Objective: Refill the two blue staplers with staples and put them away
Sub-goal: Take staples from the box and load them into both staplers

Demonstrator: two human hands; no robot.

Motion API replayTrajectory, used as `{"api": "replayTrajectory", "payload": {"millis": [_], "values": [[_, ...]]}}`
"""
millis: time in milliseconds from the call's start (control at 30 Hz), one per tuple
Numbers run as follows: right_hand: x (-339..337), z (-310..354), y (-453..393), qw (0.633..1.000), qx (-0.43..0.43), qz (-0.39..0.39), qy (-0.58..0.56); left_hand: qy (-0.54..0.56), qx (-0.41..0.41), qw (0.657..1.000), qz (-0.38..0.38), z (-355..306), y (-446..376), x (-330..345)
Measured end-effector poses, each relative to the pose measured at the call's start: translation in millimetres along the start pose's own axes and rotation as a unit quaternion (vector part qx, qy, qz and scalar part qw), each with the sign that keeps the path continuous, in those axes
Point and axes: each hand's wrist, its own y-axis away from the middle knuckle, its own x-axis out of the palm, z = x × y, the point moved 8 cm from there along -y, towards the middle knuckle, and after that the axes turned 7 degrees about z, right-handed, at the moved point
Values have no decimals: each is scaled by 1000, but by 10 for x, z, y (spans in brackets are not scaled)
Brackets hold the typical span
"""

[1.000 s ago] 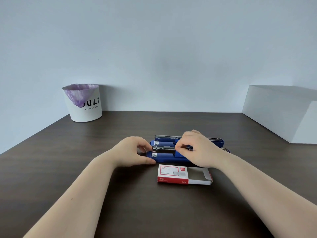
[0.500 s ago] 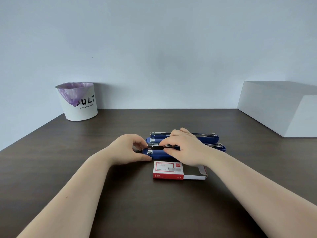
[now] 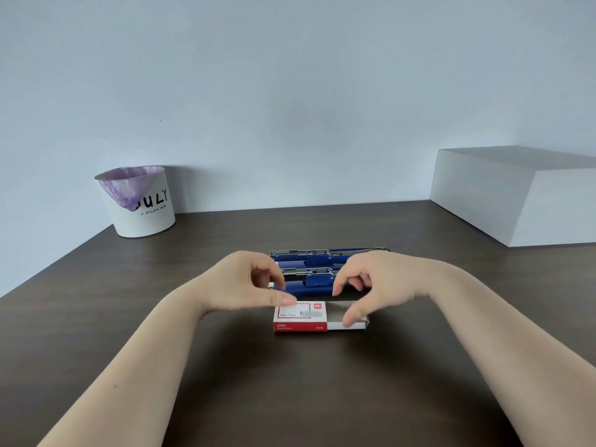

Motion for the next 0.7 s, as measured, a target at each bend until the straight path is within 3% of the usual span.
{"api": "replayTrajectory", "payload": {"millis": [100,200,467,700], "values": [[112,-50,-5,998,22,56,0,-24,-12,996,86,-6,-26,197],[174,-43,5,994,19,88,-67,-20,-34,992,124,42,-26,290],[173,88,-79,992,-26,32,-116,-11,-47,988,145,28,-55,353],[197,149,-101,991,-42,28,-122,-41,-32,989,141,-32,-73,398]]}}
